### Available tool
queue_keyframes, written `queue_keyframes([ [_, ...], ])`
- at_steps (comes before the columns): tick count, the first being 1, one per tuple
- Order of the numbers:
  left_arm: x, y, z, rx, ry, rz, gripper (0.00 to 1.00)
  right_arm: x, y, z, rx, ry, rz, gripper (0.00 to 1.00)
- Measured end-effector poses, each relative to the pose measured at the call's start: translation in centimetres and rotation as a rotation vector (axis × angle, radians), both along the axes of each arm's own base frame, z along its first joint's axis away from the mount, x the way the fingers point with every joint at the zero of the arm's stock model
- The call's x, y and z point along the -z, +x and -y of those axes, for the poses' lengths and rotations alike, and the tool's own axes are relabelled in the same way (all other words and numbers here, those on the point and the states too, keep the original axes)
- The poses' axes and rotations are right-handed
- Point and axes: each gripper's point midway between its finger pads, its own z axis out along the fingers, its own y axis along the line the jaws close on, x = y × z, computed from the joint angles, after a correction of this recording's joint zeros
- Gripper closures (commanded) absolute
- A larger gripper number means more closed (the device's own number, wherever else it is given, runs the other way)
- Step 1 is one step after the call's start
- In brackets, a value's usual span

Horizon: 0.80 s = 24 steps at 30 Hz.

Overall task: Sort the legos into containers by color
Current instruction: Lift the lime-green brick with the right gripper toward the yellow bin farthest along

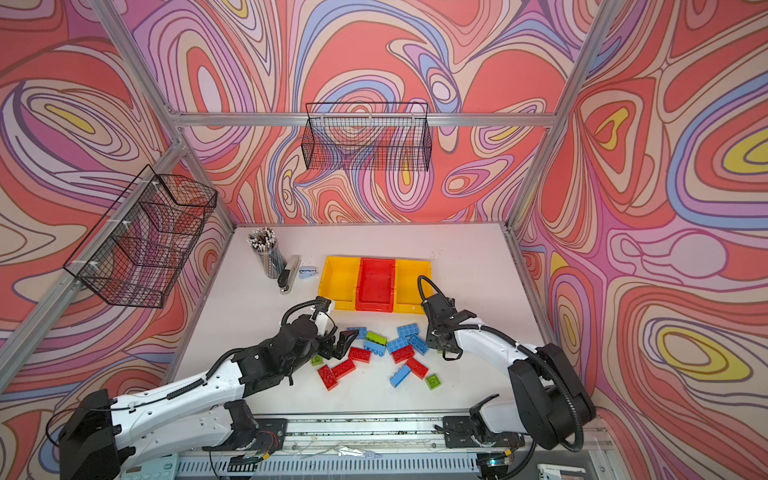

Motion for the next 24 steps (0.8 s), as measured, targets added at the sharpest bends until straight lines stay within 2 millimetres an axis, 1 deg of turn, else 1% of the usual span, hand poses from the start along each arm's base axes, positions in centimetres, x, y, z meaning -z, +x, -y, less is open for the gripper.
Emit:
queue_keyframes([
  [5, -0.1, -0.1, 0.0, 0.005, -0.002, -0.002, 0.00, 0.0, 0.1, 0.0, -0.013, -0.005, -0.004, 0.72],
  [7, -0.2, -0.2, -0.1, 0.006, -0.004, -0.001, 0.00, -0.2, 0.1, 0.0, -0.015, -0.007, -0.006, 0.73],
  [9, -0.3, -0.3, -0.2, 0.006, -0.005, -0.001, 0.00, -0.9, 0.2, -0.1, -0.018, -0.005, 0.000, 0.73],
  [11, -0.5, -0.4, -0.4, 0.006, -0.007, 0.000, 0.00, -2.5, 0.8, -0.3, -0.020, 0.005, 0.032, 0.73],
  [14, -0.7, -0.6, -0.6, 0.006, -0.010, 0.002, 0.00, -6.2, 2.9, -1.1, -0.032, 0.027, 0.115, 0.73],
  [16, -0.8, -0.6, -0.7, 0.006, -0.010, 0.003, 0.00, -8.7, 4.7, -1.8, -0.045, 0.042, 0.180, 0.73],
  [19, -0.6, -0.7, -0.8, 0.005, -0.003, -0.004, 0.00, -11.5, 7.1, -2.9, -0.068, 0.058, 0.247, 0.73],
  [21, -0.4, -0.8, -0.9, 0.004, 0.003, -0.011, 0.00, -12.3, 8.9, -3.7, -0.087, 0.060, 0.269, 0.73],
  [22, -0.3, -0.9, -1.0, 0.003, 0.008, -0.014, 0.00, -12.4, 9.9, -4.2, -0.100, 0.058, 0.271, 0.73],
  [24, -0.1, -1.0, -1.2, 0.002, 0.022, -0.023, 0.00, -11.9, 11.6, -5.1, -0.122, 0.051, 0.264, 0.73],
])
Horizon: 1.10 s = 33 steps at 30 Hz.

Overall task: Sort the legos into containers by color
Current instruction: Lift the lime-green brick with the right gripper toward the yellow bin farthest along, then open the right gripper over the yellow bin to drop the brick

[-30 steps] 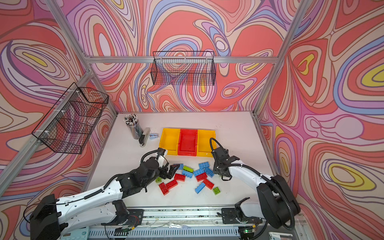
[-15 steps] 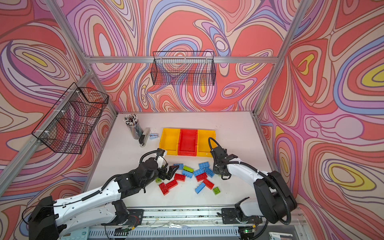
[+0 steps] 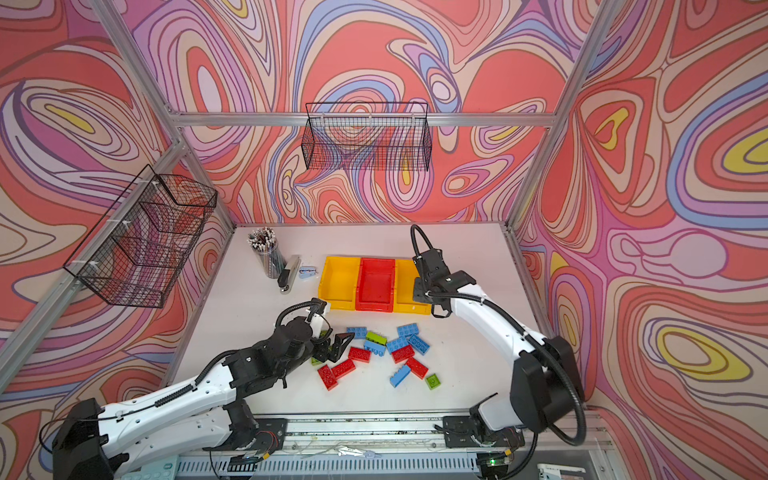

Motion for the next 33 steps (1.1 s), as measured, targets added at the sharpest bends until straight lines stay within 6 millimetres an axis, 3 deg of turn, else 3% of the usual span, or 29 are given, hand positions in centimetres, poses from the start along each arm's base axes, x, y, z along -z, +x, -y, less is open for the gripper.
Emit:
queue_keyframes([
  [4, -0.4, 0.0, -0.4, -0.011, 0.008, -0.001, 0.00, 2.4, 2.6, -1.5, -0.038, -0.020, -0.037, 0.73],
  [12, -1.1, -0.2, -1.6, -0.056, 0.001, 0.009, 0.00, 6.9, 5.6, -3.6, -0.086, -0.032, -0.101, 0.72],
  [18, -0.9, -0.2, -2.2, -0.082, 0.006, 0.004, 0.00, 8.7, 6.1, -4.3, -0.110, -0.028, -0.131, 0.44],
  [21, -0.8, -0.2, -2.4, -0.091, 0.018, 0.003, 0.00, 8.2, 6.4, -4.5, -0.120, -0.022, -0.120, 0.34],
  [25, -0.6, -0.3, -2.8, -0.098, 0.033, 0.000, 0.00, 6.8, 6.7, -4.7, -0.122, -0.011, -0.090, 0.33],
  [28, -0.9, -0.4, -3.0, -0.100, 0.026, 0.006, 0.00, 4.3, 6.5, -4.5, -0.122, 0.004, -0.050, 0.33],
  [30, -1.2, -0.5, -3.2, -0.100, 0.017, 0.011, 0.00, 1.5, 6.0, -4.3, -0.121, 0.027, 0.004, 0.34],
  [33, -1.7, -0.8, -3.3, -0.097, -0.001, 0.012, 0.00, -2.1, 4.1, -3.7, -0.118, 0.061, 0.077, 0.33],
])
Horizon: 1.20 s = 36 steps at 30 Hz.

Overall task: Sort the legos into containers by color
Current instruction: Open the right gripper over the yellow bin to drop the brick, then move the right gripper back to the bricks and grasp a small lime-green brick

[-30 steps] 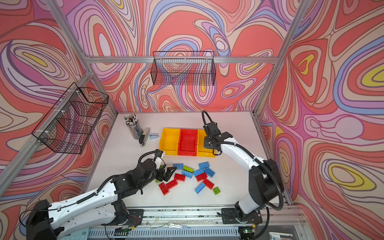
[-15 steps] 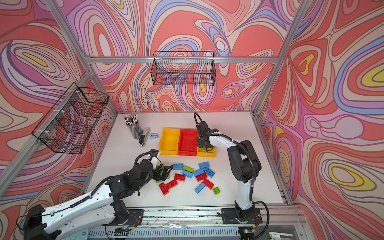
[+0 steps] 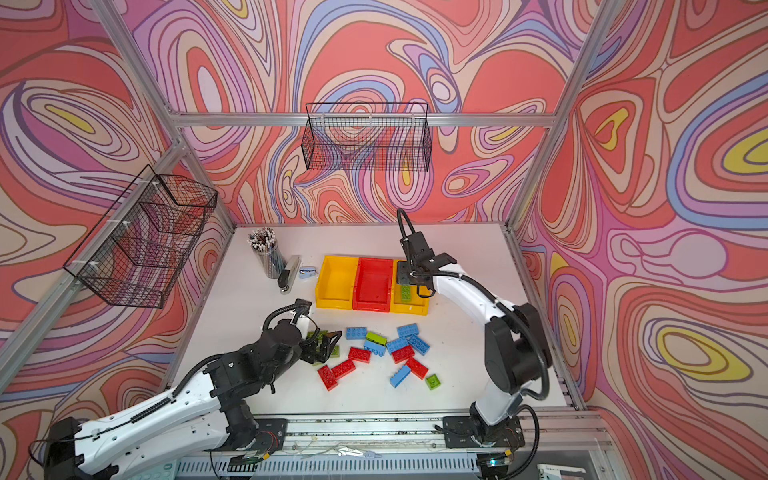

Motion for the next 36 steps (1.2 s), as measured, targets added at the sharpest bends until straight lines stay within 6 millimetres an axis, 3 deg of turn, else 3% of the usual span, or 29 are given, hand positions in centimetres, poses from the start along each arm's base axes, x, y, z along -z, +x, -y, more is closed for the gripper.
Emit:
queue_keyframes([
  [2, -0.3, -0.3, -0.1, 0.002, -0.021, -0.003, 0.00, -1.2, -1.9, 0.4, 0.001, 0.023, 0.026, 0.33],
  [4, -0.6, -0.6, -0.1, 0.009, -0.047, -0.007, 0.00, -1.2, -4.1, 0.3, -0.011, 0.036, 0.026, 0.33],
  [9, -0.7, -1.7, -0.3, 0.027, -0.127, -0.029, 0.00, 3.0, -10.7, -1.0, -0.079, 0.030, -0.075, 0.33],
  [14, 1.8, -3.5, -1.0, 0.044, -0.154, -0.102, 0.00, 6.1, -15.5, -0.5, -0.083, -0.005, -0.157, 0.34],
  [25, 3.2, -4.8, -1.9, 0.042, -0.191, -0.136, 0.00, 8.4, -21.5, 3.0, 0.054, 0.009, -0.229, 0.35],
  [36, 5.0, -4.5, -0.6, 0.066, -0.141, -0.187, 0.00, 11.0, -25.7, 3.7, 0.088, -0.030, -0.334, 0.37],
])
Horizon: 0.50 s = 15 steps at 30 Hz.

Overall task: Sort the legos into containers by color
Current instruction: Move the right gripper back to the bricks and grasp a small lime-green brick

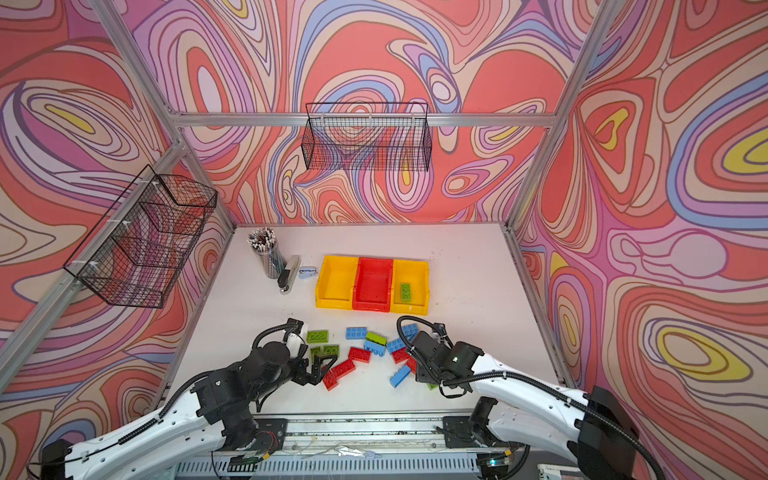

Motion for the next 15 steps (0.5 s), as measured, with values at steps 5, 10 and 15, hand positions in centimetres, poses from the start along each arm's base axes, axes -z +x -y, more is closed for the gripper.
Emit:
queue_keyframes([
  [5, -0.4, 0.2, 0.4, 0.008, -0.020, 0.016, 0.00, 1.0, -1.1, -0.2, -0.012, -0.022, -0.035, 0.38],
  [10, -0.6, 0.3, 0.6, 0.011, -0.024, 0.025, 0.00, 1.7, -1.3, -0.3, -0.017, -0.039, -0.051, 0.40],
  [15, -0.2, 0.3, 0.5, 0.011, -0.018, 0.020, 0.00, 2.2, -1.5, -0.1, -0.019, -0.046, -0.056, 0.47],
])
